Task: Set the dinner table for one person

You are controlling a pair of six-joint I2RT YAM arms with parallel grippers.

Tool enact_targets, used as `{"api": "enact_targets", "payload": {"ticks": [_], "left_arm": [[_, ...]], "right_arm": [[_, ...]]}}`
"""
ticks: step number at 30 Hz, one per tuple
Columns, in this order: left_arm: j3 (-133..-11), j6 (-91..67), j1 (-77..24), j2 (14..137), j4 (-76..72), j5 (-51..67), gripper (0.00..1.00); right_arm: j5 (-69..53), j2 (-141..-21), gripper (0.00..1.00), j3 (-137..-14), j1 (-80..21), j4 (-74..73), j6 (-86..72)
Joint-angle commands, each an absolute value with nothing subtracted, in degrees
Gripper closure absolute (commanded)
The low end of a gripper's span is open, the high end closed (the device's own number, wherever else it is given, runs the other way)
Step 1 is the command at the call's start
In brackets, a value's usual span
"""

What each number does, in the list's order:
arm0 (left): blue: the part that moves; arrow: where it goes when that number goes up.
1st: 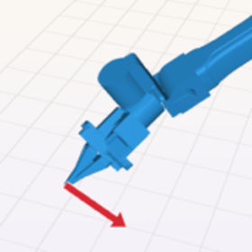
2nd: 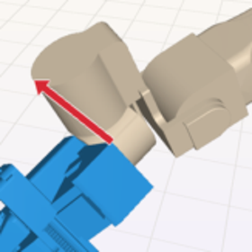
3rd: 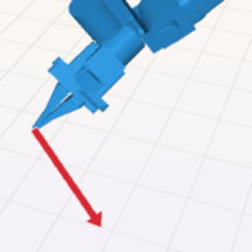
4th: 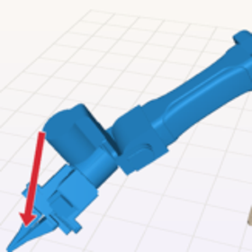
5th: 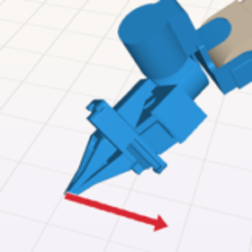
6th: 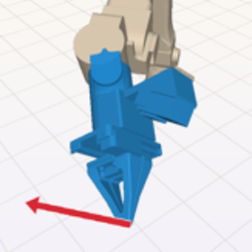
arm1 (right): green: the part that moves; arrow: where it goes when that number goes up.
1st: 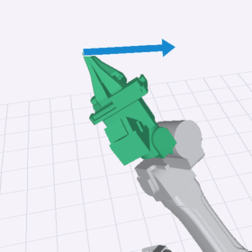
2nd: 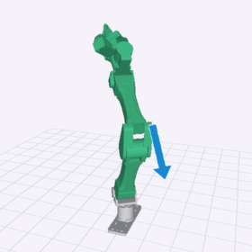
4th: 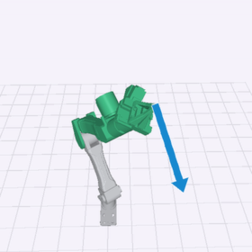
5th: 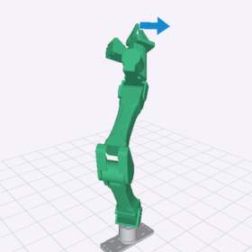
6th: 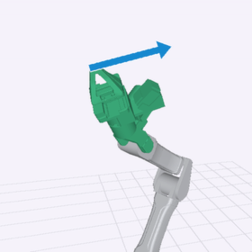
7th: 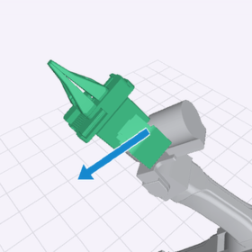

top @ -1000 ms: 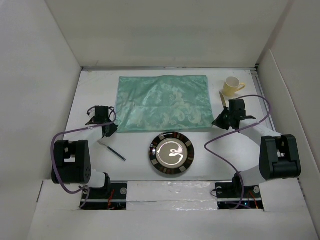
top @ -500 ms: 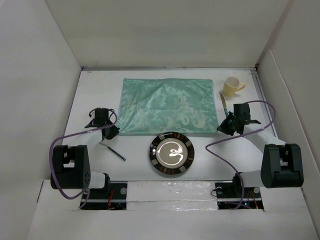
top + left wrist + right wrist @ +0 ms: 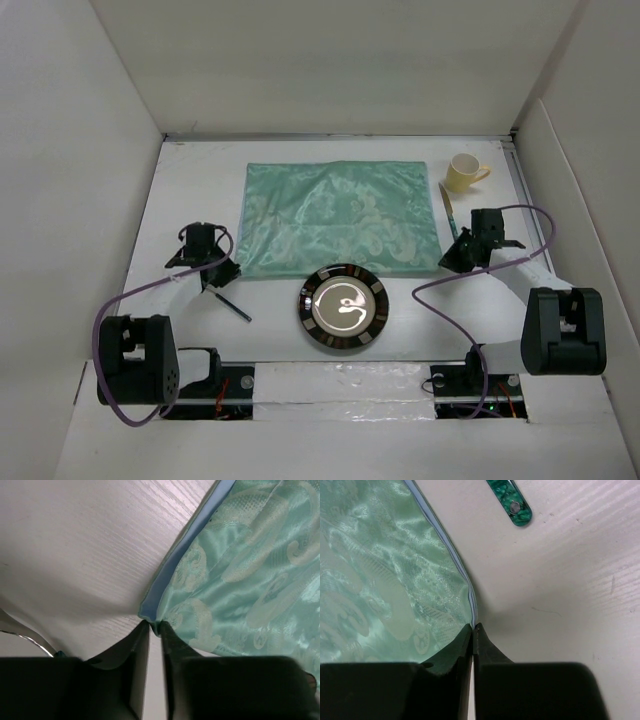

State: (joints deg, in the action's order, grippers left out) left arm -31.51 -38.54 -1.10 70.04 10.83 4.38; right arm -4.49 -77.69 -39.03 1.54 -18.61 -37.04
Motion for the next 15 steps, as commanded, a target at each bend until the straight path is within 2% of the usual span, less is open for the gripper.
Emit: {"api": "enact_targets", "payload": {"ticks": [1, 2, 3, 4, 6, 7, 9, 10, 11, 12, 13, 15], "left_arm": [[-33.13, -37.36, -0.97, 68.21, 13.62, 3.69, 0.81], [-33.66, -37.27, -0.97, 67.86, 14.23, 3.60, 0.76], [-35.32, -37.00, -0.97, 67.33, 14.76, 3.52, 0.66], [-36.46, -36.74, -0.97, 65.93, 15.20, 3.52, 0.62], [-39.97, -36.04, -0.97, 64.34, 16.34, 3.95, 0.51], [-41.38, -35.69, -0.97, 62.86, 16.70, 4.04, 0.50], [-46.55, -34.90, -0.97, 62.75, 19.15, 3.78, 0.49], [-47.80, -34.63, -0.97, 62.58, 19.60, 4.21, 0.50], [-49.03, -34.28, -0.97, 62.40, 19.60, 5.09, 0.53], [-50.87, -33.41, -0.97, 62.40, 19.25, 6.23, 0.67], [-51.58, -32.70, -0.97, 62.58, 18.73, 10.24, 0.78], [-52.55, -31.91, -1.66, 62.84, 15.22, 15.10, 1.00]], "right_arm": [[-3.43, -75.77, 0.79, -39.90, 2.29, -21.27, -35.68], [-3.51, -74.63, 0.71, -40.08, 2.29, -21.88, -35.60], [-3.60, -74.10, 0.63, -40.95, 2.29, -22.67, -35.51], [-3.78, -73.48, 0.50, -41.74, 2.29, -23.55, -35.16], [-4.13, -70.59, 0.43, -44.02, 2.29, -26.53, -34.98], [-4.22, -69.36, 0.38, -44.56, 2.29, -27.24, -34.98], [-5.97, -65.16, 0.35, -45.35, 2.29, -28.73, -35.33], [-7.11, -63.82, 0.41, -45.44, 2.29, -28.83, -35.33], [-11.73, -62.42, 0.54, -45.18, 1.50, -28.39, -34.46], [-14.21, -59.71, 0.71, -44.74, 0.97, -28.04, -33.93], [-16.50, -58.63, 1.00, -44.13, -0.69, -27.52, -33.75], [-23.97, -56.96, 1.00, -41.06, -3.15, -25.50, -33.31]]}}
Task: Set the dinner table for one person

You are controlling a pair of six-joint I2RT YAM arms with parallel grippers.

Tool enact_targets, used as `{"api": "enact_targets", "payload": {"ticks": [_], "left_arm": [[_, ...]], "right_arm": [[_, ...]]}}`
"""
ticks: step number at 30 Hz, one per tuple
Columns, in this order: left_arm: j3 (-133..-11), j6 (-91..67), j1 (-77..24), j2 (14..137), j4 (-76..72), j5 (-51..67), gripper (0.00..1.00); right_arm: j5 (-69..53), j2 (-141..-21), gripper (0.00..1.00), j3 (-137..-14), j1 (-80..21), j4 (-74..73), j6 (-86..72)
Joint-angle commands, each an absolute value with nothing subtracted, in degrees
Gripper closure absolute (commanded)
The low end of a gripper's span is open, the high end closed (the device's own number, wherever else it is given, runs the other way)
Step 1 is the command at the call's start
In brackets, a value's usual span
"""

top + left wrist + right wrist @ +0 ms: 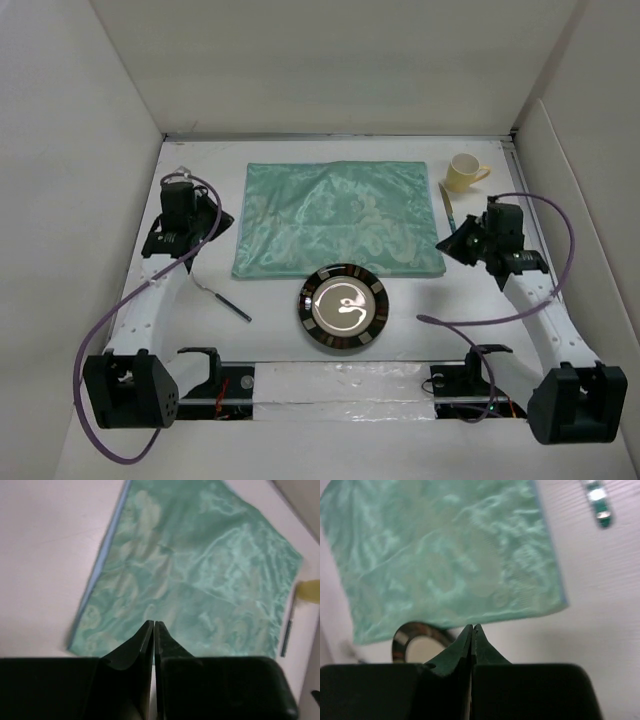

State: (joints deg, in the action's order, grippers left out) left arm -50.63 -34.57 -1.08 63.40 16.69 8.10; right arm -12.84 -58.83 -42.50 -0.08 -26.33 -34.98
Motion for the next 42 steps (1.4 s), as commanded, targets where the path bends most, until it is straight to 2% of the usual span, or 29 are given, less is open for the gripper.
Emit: {"api": "enact_targets", "payload": {"ticks": [1, 3, 4, 5, 7, 9, 11, 12, 13, 16, 24, 27, 28, 30, 31, 38, 42], "left_arm": [[-52.91, -31.99, -2.54, 63.28, 14.07, 17.55, 1.00], [-55.09, -31.99, -5.78, 64.16, 10.47, 17.06, 1.00], [-56.06, -31.64, -10.41, 65.20, 9.24, 14.88, 1.00], [-57.38, -31.38, -12.98, 66.00, 7.31, 13.64, 1.00], [-62.47, -30.50, -19.12, 68.62, 6.59, 11.61, 1.00], [-66.60, -28.75, -23.36, 69.87, 5.80, 9.68, 1.00], [-68.20, -25.77, -29.05, 70.75, 5.54, 5.99, 0.89], [-68.64, -25.32, -30.57, 70.75, 5.62, 5.02, 0.78], [-68.56, -25.14, -31.46, 70.93, 5.71, 4.23, 0.74], [-65.66, -26.71, -31.46, 70.14, 5.01, 5.80, 0.66], [-63.63, -26.63, -31.46, 67.24, 6.41, 3.60, 0.66], [-64.94, -25.84, -31.46, 66.80, 7.73, 3.08, 0.65], [-65.39, -25.40, -31.46, 66.62, 8.69, 2.21, 0.65], [-65.56, -25.14, -31.46, 66.10, 9.66, 1.41, 0.65], [-65.57, -25.05, -31.46, 65.92, 9.93, 0.62, 0.65], [-68.46, -24.00, -30.94, 64.60, 12.04, -2.28, 0.62], [-73.81, -21.63, -30.15, 65.30, 14.49, -5.97, 0.57]], "right_arm": [[-26.08, -56.61, 1.00, -40.00, -5.86, -24.97, -33.40], [-28.74, -56.95, 0.99, -35.87, -8.77, -22.86, -34.97], [-29.35, -57.82, 0.75, -34.38, -10.01, -21.63, -35.68], [-30.92, -58.53, 0.60, -33.06, -12.28, -18.75, -36.73], [-30.76, -59.76, 0.38, -30.42, -14.40, -16.53, -38.05], [-30.50, -62.39, 0.33, -29.01, -17.13, -13.28, -39.46], [-30.58, -65.81, 0.32, -28.48, -18.71, -10.74, -40.42], [-31.11, -67.14, 0.32, -28.04, -20.11, -9.50, -40.78], [-31.46, -68.37, 0.32, -27.43, -20.82, -8.71, -40.96], [-30.68, -71.98, 0.35, -26.11, -22.76, -5.11, -42.62], [-31.90, -80.76, 0.52, -22.85, -23.38, 5.18, -44.82], [-33.05, -84.72, 0.65, -22.59, -23.38, 8.25, -45.26], [-33.05, -85.60, 0.75, -22.50, -23.38, 8.78, -45.44], [-32.87, -85.26, 0.88, -22.41, -23.38, 8.27, -45.35], [-32.61, -84.38, 0.99, -22.41, -23.38, 7.57, -45.35], [-32.50, -65.32, 1.00, -30.66, -22.77, -18.14, -37.02], [-36.56, -58.63, 1.00, -41.37, -22.76, -22.68, -37.97]]}}
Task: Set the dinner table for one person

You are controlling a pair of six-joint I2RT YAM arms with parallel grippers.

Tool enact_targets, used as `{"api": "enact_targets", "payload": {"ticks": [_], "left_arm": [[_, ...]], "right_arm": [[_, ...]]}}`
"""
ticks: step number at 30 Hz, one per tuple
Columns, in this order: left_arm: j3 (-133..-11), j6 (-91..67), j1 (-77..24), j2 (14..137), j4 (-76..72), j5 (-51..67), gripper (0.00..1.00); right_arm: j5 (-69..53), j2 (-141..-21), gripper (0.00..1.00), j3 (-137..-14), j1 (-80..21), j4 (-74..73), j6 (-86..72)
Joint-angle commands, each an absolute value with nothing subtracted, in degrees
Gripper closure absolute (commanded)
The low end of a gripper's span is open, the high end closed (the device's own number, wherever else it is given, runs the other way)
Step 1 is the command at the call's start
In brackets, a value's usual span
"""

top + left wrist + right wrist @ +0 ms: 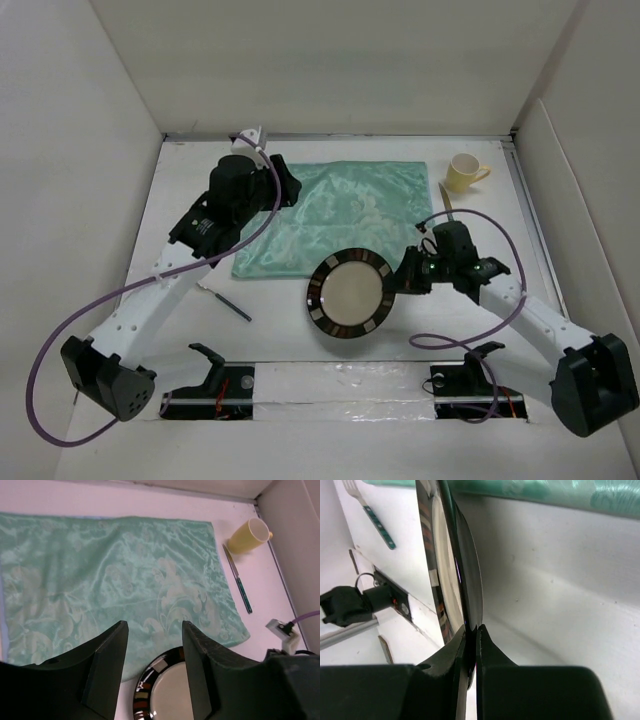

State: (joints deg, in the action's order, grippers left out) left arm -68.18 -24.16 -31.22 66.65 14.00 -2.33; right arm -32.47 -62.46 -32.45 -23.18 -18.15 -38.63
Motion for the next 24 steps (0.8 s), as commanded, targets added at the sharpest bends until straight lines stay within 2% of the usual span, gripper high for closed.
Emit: {"api": "enact_targets", "payload": {"ticks": [1, 4, 10, 16, 24], "left_arm": [[-74.79, -21.45, -29.28, 65.39, 15.46, -6.93, 0.56], [-77.08, -20.57, -28.13, 65.74, 16.17, -7.12, 0.54], [-75.06, -20.65, -28.12, 65.22, 16.00, -4.93, 0.52], [-71.46, -21.36, -28.12, 63.28, 15.82, -2.81, 0.52], [-68.47, -21.44, -28.12, 60.47, 15.91, -3.25, 0.52]], "right_arm": [[-37.00, -58.80, 1.00, -43.75, -22.07, -22.68, -38.40], [-38.76, -63.60, 1.00, -52.45, -20.13, -20.31, -40.16], [-38.85, -77.67, 1.00, -63.70, -17.15, -3.46, -45.17], [-37.18, -95.08, 1.00, -75.91, -15.29, -0.53, -49.13], [-38.84, -105.89, 1.00, -80.15, -14.77, 8.52, -57.38]]}}
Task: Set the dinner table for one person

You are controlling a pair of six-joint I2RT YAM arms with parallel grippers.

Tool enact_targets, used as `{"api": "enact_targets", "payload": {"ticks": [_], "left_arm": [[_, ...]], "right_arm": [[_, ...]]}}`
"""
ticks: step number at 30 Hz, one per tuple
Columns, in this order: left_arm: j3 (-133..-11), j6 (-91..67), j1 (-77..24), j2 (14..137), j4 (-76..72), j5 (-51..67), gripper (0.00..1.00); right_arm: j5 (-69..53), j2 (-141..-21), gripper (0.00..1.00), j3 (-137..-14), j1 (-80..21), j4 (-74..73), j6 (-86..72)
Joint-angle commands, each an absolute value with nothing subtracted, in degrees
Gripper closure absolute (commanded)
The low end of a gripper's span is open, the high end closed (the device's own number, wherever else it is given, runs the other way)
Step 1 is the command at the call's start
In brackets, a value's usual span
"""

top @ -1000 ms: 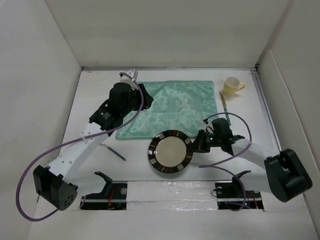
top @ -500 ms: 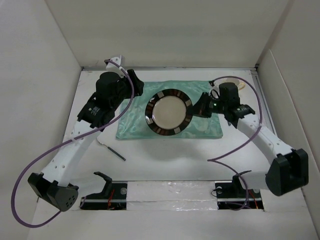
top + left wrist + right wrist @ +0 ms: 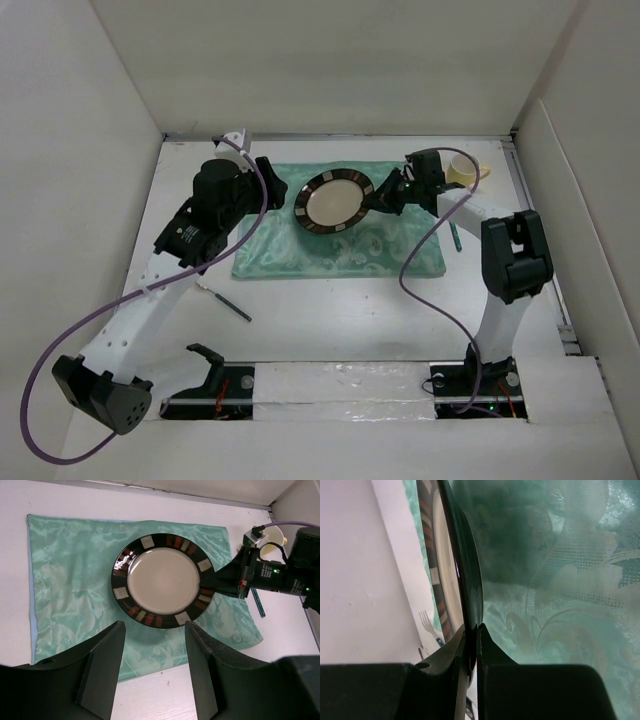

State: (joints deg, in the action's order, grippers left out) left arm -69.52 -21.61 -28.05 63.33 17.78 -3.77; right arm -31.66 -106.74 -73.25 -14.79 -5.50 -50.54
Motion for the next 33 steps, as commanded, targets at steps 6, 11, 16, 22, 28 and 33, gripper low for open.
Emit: {"api": "enact_targets", "payload": {"ticks": [6, 11, 16, 22, 28, 33], "left_arm": [[-66.71, -22.24, -28.12, 61.35, 15.65, -2.29, 0.52], [-65.48, -23.03, -28.12, 61.70, 14.59, -1.67, 0.52], [-65.04, -23.55, -28.12, 62.58, 13.63, -1.14, 0.53], [-65.21, -24.08, -28.12, 63.98, 12.48, -0.70, 0.52], [-66.00, -23.91, -28.12, 64.86, 12.22, -1.58, 0.53], [-67.23, -22.59, -28.12, 65.13, 12.30, -2.63, 0.53]], "right_arm": [[-36.74, -108.10, 1.00, -77.61, -15.29, 9.05, -57.66], [-34.81, -110.12, 1.00, -72.60, -15.82, 10.19, -56.96], [-32.70, -112.32, 0.89, -71.80, -16.87, 3.72, -53.09], [-29.44, -110.31, 0.54, -69.88, -17.49, 0.53, -51.33], [-27.87, -105.92, 0.43, -69.52, -15.39, -7.53, -48.52], [-26.98, -97.22, 0.44, -66.45, -7.94, -13.00, -41.23]]}}
